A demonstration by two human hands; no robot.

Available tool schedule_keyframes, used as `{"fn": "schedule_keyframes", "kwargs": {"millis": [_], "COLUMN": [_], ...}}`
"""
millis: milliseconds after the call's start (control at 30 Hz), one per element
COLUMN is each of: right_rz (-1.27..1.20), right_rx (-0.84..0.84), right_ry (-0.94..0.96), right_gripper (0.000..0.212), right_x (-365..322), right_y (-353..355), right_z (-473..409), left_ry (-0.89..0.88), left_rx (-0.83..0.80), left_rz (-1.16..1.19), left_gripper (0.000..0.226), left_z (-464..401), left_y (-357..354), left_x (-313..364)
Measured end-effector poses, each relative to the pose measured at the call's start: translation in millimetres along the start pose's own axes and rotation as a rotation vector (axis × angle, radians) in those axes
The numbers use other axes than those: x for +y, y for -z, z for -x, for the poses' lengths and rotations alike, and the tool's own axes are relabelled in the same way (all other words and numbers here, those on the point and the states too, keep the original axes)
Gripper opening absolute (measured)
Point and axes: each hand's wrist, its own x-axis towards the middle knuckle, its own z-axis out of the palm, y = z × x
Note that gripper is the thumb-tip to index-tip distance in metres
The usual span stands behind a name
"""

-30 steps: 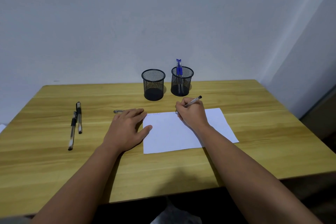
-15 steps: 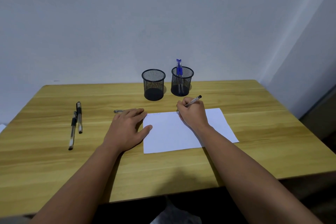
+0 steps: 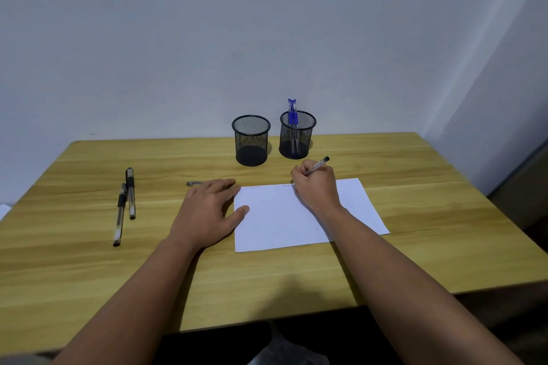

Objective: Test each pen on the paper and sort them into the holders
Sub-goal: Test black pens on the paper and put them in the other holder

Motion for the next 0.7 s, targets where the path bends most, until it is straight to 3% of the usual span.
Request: {"fn": "schedule_keyframes", "kwargs": {"millis": [367,567,700], "right_rz": [0.038,-0.229,-0.293], "right_rx": [0.001,0.088,0.002], "right_ry": [0.024,-0.227,-0.281], "right_gripper": [0.048,0.045,0.036], "right_x": [-8.2,-15.4,-25.4], "right_y": [2.9,11.0,11.4], "right_z": [4.6,-2.7,-7.7], "left_ry": [-0.002,-0.001,-0.007], "left_rx": [0.014,0.004,-0.005], "left_rz": [0.009,0.008,0.005], "left_gripper": [0.064,0.066,0.066], "left_z": [0.1,0.5,0.0], "left_y": [-0.4,1.2,3.5], "left_x": [0.2,0.7,3.0]}}
